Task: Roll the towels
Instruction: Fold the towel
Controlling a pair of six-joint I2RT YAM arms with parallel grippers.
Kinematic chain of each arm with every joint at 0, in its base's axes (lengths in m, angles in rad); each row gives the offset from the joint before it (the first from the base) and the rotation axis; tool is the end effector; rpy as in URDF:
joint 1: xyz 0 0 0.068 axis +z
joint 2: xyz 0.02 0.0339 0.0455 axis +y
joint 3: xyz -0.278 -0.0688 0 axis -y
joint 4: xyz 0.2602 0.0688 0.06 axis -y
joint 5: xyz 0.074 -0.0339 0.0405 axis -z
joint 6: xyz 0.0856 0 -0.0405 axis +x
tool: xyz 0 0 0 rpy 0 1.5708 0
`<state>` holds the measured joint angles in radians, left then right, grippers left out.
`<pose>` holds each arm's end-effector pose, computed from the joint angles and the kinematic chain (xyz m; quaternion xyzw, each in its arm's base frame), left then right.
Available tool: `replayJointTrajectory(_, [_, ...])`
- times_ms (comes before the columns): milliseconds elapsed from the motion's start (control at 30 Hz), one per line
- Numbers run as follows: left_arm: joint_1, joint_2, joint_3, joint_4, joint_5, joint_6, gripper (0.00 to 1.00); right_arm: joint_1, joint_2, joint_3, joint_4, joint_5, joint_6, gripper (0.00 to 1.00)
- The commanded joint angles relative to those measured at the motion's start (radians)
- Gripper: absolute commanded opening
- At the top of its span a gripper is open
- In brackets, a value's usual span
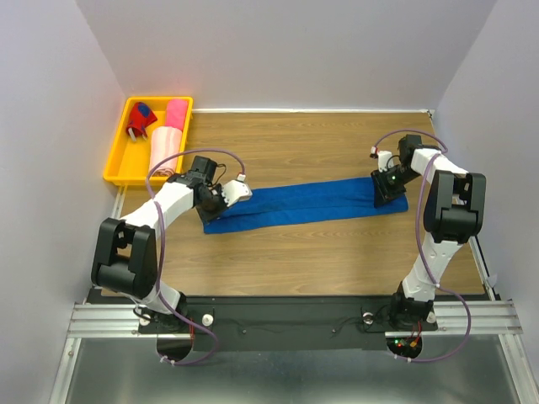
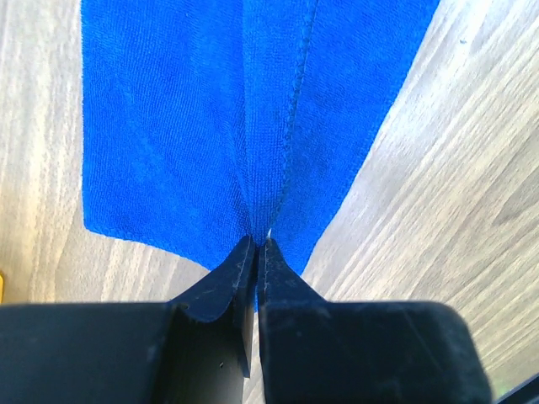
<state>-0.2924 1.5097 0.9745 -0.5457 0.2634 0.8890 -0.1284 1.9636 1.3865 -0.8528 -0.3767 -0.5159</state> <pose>0.3107 -0.1168 0.1717 0.5621 0.7810 -0.0511 0.2672 0.3995 -0.0198 0.1266 -0.2016 0.9590 0.1553 0.1247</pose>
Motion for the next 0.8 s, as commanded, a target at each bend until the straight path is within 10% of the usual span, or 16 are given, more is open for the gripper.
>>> replayJointTrajectory(0, [0.006,-0.019,-0.022,-0.043,0.022,0.027,0.00,0.013,0.006,-0.024,0.009,0.028,-0.009,0.35])
replayJointTrajectory(267, [0.006,0.013,-0.076,0.009,-0.004,0.034,0.06,0.013,0.003,-0.023,0.008,0.032,-0.015,0.34])
replayJointTrajectory(533, [0.006,0.009,-0.045,0.010,0.006,0.018,0.48,0.013,-0.048,-0.026,-0.011,0.012,-0.042,0.35])
replayJointTrajectory(767, [0.006,-0.092,-0.023,-0.098,0.028,0.089,0.54,0.013,-0.130,-0.012,-0.048,-0.022,-0.079,0.36])
